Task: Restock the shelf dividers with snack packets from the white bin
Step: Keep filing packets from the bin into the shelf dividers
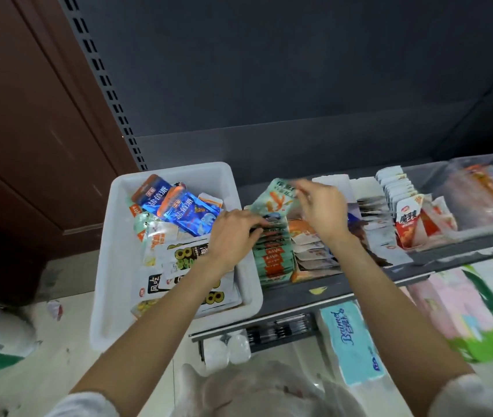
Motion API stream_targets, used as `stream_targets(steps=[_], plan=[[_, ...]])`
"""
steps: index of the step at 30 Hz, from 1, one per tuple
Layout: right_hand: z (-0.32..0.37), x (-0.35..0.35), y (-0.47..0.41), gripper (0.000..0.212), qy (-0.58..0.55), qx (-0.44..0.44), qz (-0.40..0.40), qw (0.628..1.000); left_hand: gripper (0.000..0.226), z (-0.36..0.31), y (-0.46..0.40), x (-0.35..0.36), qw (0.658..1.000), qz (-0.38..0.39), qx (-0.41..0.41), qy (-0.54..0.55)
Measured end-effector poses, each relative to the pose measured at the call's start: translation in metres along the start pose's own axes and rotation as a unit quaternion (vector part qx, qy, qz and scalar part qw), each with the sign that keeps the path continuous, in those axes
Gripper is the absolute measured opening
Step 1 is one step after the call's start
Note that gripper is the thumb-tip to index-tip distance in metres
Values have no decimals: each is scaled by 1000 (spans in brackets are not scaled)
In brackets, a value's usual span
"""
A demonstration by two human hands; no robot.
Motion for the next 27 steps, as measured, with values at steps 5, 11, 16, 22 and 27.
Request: stream_targets(steps=[5, 11, 16, 22, 27], plan=[[37, 59, 6, 34, 195, -165, 195, 947, 21, 5, 4, -2, 1000, 2, -18, 10], [27, 75, 16, 40, 164, -125, 279, 938, 21, 13, 25, -10, 998, -25, 11, 54], [81, 38, 29, 35, 23, -181, 95, 979, 15, 78, 70, -41, 969, -163, -108, 153], [143, 102, 51, 34, 0, -185, 297, 937, 24, 151, 93, -29, 961, -78, -238, 120], [144, 176, 53, 44, 160, -124, 371, 906, 60, 164, 87, 13, 964, 136, -224, 41]])
Point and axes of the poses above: each hand's wrist, its own y-axis away from the middle knuckle, its own x-axis out of the palm, z = x × y, the point moved 7 cm from there along -y, towards the middle knuckle, and after that the axes turned 3 degrees about z, right-handed, at the moved point
